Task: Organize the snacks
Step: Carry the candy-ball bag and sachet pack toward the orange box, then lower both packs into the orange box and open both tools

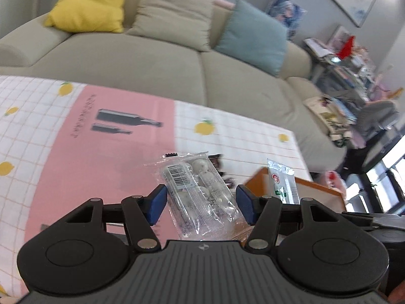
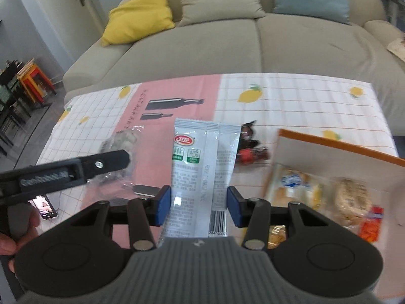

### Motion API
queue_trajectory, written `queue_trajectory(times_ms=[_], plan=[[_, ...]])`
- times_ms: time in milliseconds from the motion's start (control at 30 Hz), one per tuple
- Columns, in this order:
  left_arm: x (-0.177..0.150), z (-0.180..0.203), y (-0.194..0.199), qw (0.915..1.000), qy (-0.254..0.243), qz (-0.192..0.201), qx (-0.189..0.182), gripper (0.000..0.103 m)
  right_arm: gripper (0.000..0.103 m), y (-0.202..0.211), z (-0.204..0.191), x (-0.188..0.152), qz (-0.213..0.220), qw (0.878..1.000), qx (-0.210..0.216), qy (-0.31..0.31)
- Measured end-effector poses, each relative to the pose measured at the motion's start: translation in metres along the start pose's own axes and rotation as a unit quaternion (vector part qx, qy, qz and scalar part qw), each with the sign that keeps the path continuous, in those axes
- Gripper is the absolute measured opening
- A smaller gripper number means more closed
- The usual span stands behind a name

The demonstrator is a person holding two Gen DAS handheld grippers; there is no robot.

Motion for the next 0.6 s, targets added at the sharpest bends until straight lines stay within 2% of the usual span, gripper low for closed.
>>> queue_trajectory(times_ms=[267,400,600], plan=[[0.001,0.066,-0.008,0.9973,-0.043,-0.004,-0.059,0.067,0.047,0.054,0.066,-0.01,0.016,0.998,-0.047,-0.04],[-0.003,0.099,-0.021,0.9936,-0.065,-0.019,-0.09,0.067,0.047,0.072,0.102,-0.019,0.009,0.995,-0.082,-0.06],[-0.015,0.137,-0.046,0.9871,-0.097,-0.051,-0.117,0.065,0.046,0.086,0.149,-0.036,-0.005,0.99,-0.109,-0.094]])
Point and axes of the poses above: each gripper's, at about its wrist camera, not at the fingertips, and y roughly against the way its jaws point, z to its right, x to its top, the point moved 1 cm from there along -y, roughly the way its jaws point, and after that the axes turned 4 degrees about -y, right-handed, at the moved point
